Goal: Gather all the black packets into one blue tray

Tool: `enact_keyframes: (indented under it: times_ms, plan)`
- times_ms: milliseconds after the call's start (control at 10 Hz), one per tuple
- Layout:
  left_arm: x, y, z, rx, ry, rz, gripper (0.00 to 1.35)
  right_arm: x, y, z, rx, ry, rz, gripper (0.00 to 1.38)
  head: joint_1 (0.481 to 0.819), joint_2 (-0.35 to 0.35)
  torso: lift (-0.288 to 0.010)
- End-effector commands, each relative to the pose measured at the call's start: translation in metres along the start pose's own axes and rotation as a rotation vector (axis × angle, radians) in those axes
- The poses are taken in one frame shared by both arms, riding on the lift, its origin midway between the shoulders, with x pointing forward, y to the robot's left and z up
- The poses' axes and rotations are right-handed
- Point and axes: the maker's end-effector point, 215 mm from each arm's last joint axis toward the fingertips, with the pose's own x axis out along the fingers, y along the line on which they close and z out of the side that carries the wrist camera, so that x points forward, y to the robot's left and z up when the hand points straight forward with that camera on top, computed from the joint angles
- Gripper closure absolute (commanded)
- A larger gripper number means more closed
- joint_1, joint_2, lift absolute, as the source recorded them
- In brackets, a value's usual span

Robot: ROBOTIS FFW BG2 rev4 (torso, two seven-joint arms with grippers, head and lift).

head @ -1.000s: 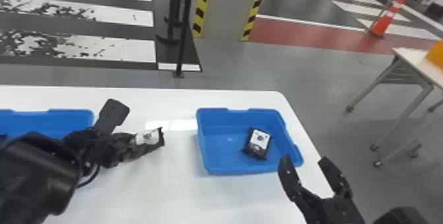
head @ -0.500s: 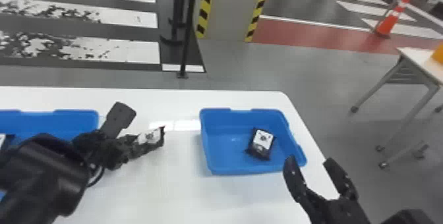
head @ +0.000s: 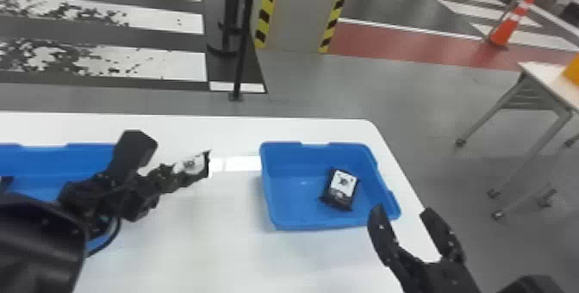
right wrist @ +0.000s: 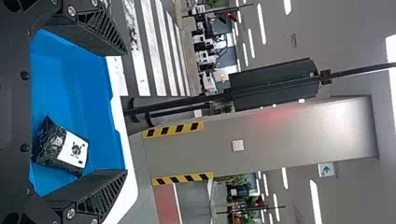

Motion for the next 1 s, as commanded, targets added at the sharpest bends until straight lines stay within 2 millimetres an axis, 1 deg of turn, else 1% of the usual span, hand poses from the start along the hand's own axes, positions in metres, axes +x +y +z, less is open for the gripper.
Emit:
enact_keyframes:
  times_ms: [0,100,200,400,500,600,700,800,900]
  plan:
    - [-0.053,0.026,0.033,-0.023,-0.116,0.083,1.22,-0.001,0.0,0.0,0.0,0.002,-0.001,0.13,0.695,-0.314,-0.11]
    - [-0.094,0.041,0.039,-0.029,-0.15,0.14,1.22,-0.001,0.001,-0.001,0.002,0.002,0.001,0.13,0.695,-0.298,-0.11]
    - [-0.137,0.052,0.028,-0.045,-0.15,0.197,1.22,-0.001,0.001,-0.002,0.003,0.005,0.001,0.13,0.695,-0.269,-0.11]
    - [-0.228,0.07,-0.023,-0.097,-0.087,0.328,1.22,-0.003,0.001,-0.004,0.003,0.009,0.0,0.13,0.695,-0.192,-0.11]
    - [-0.266,0.081,-0.044,-0.101,-0.044,0.39,1.22,-0.003,0.001,-0.005,0.003,0.012,0.0,0.13,0.695,-0.167,-0.11]
    - [-0.285,0.093,-0.06,-0.095,-0.017,0.418,1.22,-0.003,0.002,-0.007,0.006,0.015,0.002,0.12,0.695,-0.113,-0.11]
    - [-0.298,0.107,-0.064,-0.071,-0.011,0.449,1.22,-0.003,0.004,-0.007,0.012,0.015,0.003,0.13,0.695,-0.062,-0.11]
    - [-0.31,0.125,-0.075,-0.062,0.015,0.499,1.22,-0.003,0.004,-0.009,0.013,0.017,0.004,0.13,0.695,-0.017,-0.11]
    - [-0.315,0.144,-0.089,-0.064,0.025,0.538,1.22,-0.002,0.005,-0.01,0.015,0.018,0.005,0.13,0.695,0.026,-0.11]
